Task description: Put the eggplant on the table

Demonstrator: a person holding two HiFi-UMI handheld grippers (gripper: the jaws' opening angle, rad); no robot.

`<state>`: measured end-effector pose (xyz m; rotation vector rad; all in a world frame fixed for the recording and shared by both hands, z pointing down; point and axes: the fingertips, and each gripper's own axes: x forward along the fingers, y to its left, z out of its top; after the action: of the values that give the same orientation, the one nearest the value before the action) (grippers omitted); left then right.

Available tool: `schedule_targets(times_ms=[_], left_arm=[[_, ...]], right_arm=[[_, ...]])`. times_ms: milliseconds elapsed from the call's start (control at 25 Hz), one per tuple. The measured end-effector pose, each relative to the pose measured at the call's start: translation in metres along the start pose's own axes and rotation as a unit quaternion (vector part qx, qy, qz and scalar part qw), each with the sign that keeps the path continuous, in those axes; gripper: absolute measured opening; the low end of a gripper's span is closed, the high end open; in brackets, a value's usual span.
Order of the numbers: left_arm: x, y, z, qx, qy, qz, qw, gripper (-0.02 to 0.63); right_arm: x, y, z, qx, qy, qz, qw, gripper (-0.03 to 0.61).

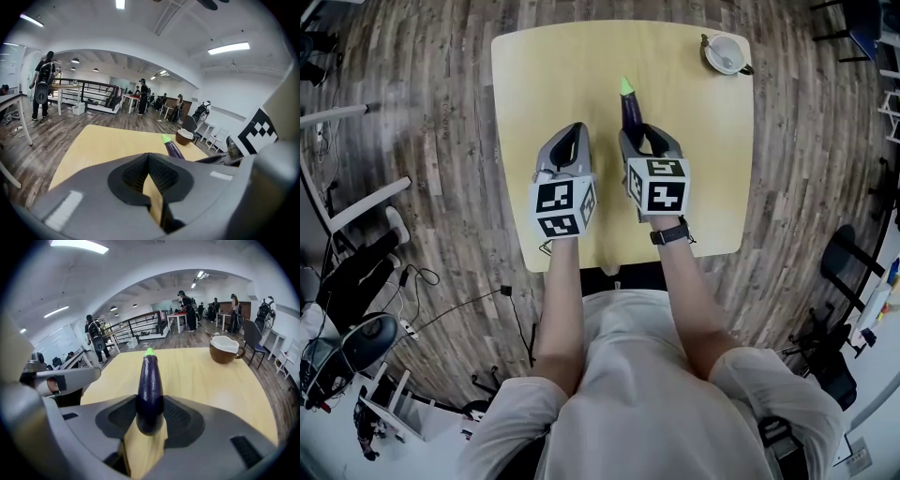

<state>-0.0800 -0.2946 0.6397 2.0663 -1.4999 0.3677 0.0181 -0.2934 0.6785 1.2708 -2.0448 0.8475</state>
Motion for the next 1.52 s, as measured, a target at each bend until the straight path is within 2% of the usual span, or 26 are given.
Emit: schedule_targets(times_ms=[1000,1320,1520], left_arm=[[0.002,0.003,-0.014,-0.016,0.010,0.009,0.9998,0.009],[-0.001,0.001,-0.008,-0.019,0.000,0.012,0.9997,0.009],[-0.013,-0.002,0.002,-0.018,-0.011,0.016,0.9997,0.009]], right_arm=[[0.028,0.001,-0.008,0.013,0.023,0.007,1.000,0.184],[0.035,0.006,-0.008,-0.013,0.034,0.009,0.999,0.184],[0.026,0.008,-0.002,-0.013,-0.001,0.040,0.999,0.199]])
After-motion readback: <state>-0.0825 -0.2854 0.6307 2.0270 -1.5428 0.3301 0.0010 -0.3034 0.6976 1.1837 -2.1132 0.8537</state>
